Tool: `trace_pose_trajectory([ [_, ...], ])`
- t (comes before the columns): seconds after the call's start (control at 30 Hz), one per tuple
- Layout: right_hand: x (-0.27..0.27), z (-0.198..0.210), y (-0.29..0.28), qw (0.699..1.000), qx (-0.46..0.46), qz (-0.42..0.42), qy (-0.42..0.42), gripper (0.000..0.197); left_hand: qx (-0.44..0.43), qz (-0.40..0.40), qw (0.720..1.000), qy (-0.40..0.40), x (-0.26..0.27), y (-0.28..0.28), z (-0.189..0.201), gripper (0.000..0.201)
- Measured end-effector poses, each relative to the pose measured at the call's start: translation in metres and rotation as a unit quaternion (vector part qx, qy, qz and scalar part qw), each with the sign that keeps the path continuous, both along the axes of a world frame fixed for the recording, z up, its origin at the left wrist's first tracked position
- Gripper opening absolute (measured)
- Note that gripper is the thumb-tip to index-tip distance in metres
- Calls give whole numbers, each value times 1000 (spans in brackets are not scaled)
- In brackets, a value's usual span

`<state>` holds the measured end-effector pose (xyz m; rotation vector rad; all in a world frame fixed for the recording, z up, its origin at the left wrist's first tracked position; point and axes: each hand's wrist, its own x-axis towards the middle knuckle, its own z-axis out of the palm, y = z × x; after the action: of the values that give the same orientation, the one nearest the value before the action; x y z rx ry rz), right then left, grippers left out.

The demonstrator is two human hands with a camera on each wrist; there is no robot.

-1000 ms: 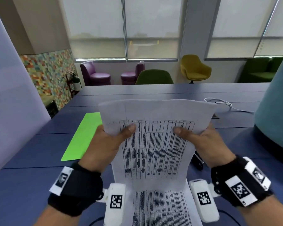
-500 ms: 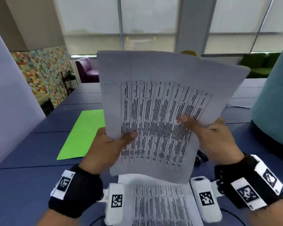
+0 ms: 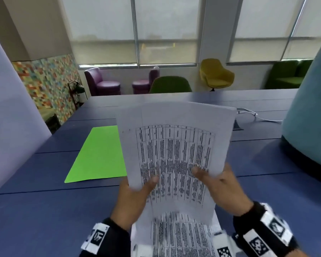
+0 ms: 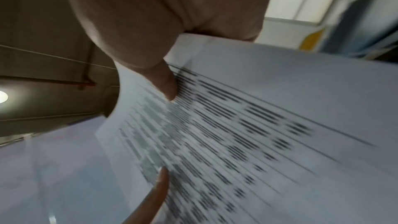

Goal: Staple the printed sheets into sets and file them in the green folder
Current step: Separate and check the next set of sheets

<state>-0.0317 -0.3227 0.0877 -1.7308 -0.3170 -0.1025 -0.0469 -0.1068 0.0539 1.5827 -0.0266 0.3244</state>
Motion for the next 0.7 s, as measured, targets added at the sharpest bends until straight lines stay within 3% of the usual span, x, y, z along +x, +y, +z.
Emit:
trace_pose_trajectory([
  [0.07, 4, -25, 0, 998, 1, -9, 56, 60, -19, 2, 999, 27, 1, -1, -12, 17],
  [0.13, 8, -29, -1, 997, 6, -19, 68, 54, -27, 1, 999, 40, 6, 1, -12, 9],
  [0.23, 12, -26, -3, 994, 40, -55, 80, 32, -40, 12, 999, 26, 12, 6, -13, 19],
  [0.37, 15, -41, 0, 993, 17, -55, 106, 55, -25, 9, 998, 59, 8, 4, -23, 10],
  [0.43, 15, -42, 4, 994, 15, -48, 101, 37, -4, 1, 996, 94, 7, 5, -36, 27],
  [0.5, 19, -32, 3, 994, 18, -33, 100, 31, -1, -2, 995, 104, 10, 9, -33, 28],
  [0.63, 18, -7, -8, 995, 26, 13, 93, 19, 20, -43, 995, 91, 16, 24, 7, 27],
  [0.7, 11, -4, -13, 991, 28, 46, 122, 18, -19, -57, 994, 92, 22, 33, 24, 34],
])
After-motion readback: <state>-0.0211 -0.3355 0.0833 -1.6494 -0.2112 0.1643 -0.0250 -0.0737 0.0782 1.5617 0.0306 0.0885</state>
